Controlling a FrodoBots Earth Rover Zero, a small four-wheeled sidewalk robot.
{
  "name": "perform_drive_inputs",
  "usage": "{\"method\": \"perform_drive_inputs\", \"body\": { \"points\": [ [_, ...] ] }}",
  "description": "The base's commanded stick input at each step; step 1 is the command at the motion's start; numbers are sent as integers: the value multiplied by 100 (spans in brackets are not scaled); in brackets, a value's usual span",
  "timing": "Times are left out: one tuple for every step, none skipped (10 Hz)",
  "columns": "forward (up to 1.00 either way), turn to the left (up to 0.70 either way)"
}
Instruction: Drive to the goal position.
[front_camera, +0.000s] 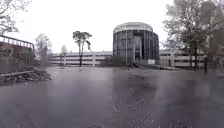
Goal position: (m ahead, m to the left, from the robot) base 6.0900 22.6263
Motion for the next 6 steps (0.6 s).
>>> {"method": "perform_drive_inputs", "body": {
  "points": [
    [100,0],
    [100,0],
    [100,0],
    [100,0],
    [100,0],
    [100,0]
  ]
}}
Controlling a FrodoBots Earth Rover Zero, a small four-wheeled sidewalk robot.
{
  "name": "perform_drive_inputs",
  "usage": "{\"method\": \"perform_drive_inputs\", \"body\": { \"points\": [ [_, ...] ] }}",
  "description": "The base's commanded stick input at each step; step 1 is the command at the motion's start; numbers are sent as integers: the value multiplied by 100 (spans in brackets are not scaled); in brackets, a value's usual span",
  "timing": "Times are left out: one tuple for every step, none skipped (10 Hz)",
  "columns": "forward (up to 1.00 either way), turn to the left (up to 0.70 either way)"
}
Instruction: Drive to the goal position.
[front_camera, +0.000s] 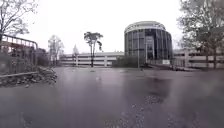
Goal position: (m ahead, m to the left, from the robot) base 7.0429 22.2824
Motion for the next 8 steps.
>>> {"method": "perform_drive_inputs", "body": {
  "points": [
    [100,0],
    [100,0],
    [100,0],
    [100,0],
    [100,0],
    [100,0],
    [100,0],
    [100,18]
  ]
}}
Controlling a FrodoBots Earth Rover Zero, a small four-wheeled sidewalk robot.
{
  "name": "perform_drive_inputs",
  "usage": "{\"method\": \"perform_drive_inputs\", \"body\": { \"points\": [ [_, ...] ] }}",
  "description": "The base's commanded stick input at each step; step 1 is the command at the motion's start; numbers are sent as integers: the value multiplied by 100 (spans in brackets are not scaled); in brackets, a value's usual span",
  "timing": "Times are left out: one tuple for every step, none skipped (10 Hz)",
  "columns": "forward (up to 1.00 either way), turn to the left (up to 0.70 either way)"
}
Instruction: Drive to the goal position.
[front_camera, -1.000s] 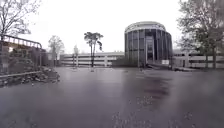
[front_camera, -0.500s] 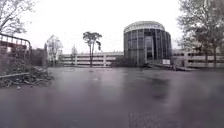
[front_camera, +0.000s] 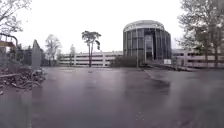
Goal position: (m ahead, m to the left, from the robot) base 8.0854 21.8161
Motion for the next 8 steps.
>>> {"method": "perform_drive_inputs", "body": {
  "points": [
    [100,32],
    [100,40],
    [100,40],
    [100,40],
    [100,33],
    [100,0],
    [100,0],
    [100,0]
  ]
}}
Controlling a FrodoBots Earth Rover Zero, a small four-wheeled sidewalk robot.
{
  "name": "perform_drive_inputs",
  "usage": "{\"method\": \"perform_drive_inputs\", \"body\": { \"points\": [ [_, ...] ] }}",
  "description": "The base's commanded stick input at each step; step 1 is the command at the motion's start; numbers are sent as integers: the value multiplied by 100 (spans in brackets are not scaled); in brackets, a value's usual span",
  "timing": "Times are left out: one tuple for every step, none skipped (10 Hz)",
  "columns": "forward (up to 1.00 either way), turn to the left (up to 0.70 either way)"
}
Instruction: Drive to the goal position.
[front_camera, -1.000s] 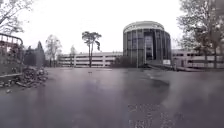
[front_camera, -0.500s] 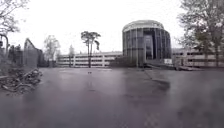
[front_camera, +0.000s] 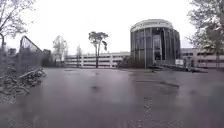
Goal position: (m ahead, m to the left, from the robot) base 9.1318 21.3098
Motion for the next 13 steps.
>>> {"method": "perform_drive_inputs", "body": {
  "points": [
    [100,0],
    [100,0],
    [100,7],
    [100,32],
    [100,40],
    [100,24],
    [100,4],
    [100,0],
    [100,0],
    [100,0],
    [100,0],
    [100,0],
    [100,0]
  ]
}}
